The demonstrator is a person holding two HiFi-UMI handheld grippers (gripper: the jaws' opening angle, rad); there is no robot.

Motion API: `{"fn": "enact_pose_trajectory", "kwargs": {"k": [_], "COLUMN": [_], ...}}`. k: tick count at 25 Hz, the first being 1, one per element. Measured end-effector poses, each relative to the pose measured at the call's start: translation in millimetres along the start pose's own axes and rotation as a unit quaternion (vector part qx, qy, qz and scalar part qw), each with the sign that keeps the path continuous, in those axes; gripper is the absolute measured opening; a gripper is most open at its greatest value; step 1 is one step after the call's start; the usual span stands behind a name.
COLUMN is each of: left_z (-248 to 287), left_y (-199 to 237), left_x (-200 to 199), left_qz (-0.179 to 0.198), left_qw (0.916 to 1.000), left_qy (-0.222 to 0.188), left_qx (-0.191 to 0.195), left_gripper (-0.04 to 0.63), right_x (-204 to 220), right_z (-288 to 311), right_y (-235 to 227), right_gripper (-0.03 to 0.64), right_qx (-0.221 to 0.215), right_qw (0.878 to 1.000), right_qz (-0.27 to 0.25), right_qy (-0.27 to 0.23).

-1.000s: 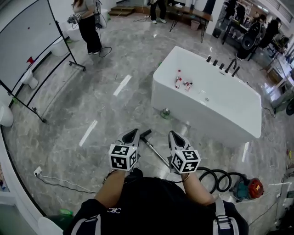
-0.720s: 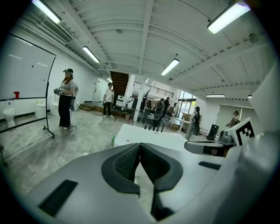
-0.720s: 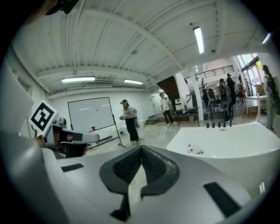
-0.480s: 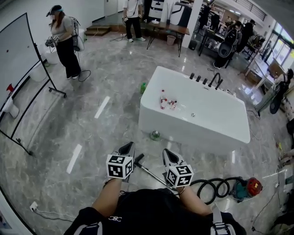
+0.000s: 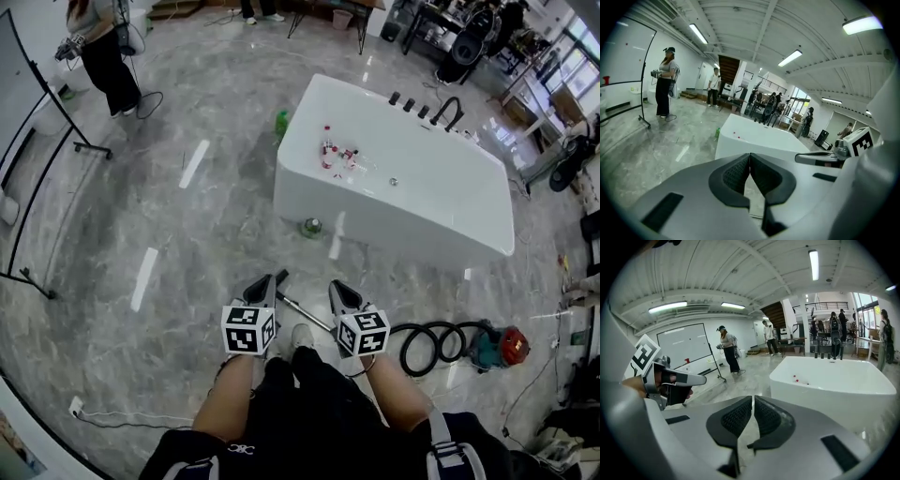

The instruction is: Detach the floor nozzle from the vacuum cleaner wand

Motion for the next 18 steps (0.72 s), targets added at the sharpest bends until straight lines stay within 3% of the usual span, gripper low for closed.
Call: {"fn": "enact_pose_trajectory", "kwargs": {"k": [5, 11, 18], "left_z": [53.8, 117.0, 186.0], "left_y": [19.8, 41.1, 81.7], "left_x": [69.6, 176.9, 290.6], "left_qz": [-0.004, -0.024, -0.104], "left_qw": [0.9982, 0.9939, 0.9867], "left_qy": [0.056, 0.107, 0.125], "left_qx": [-0.021, -0.011, -0.004], "left_gripper": [0.009, 0.009, 0.009], "right_x": [60.0, 182.0, 361.9], "right_z": [60.1, 138.3, 245.1], "right_y": [-20.0, -48.5, -98.2], "right_gripper": [0.006, 0.006, 0.015], "right_qx": [-0.013, -0.045, -0.088], "right_qw": [0.998, 0.989, 0.964], "right_qz": [-0.006, -0.058, -0.082], "right_qy": [0.053, 0.131, 0.238]}}
Point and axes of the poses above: the fingertips, and each gripper's own axes: z forward along the fingers, y to its left, x out of its underside, the point moved 1 cm from there along -z, backward along the fingers, and after that the axes turned 4 degrees about z, right-handed, at the moved point
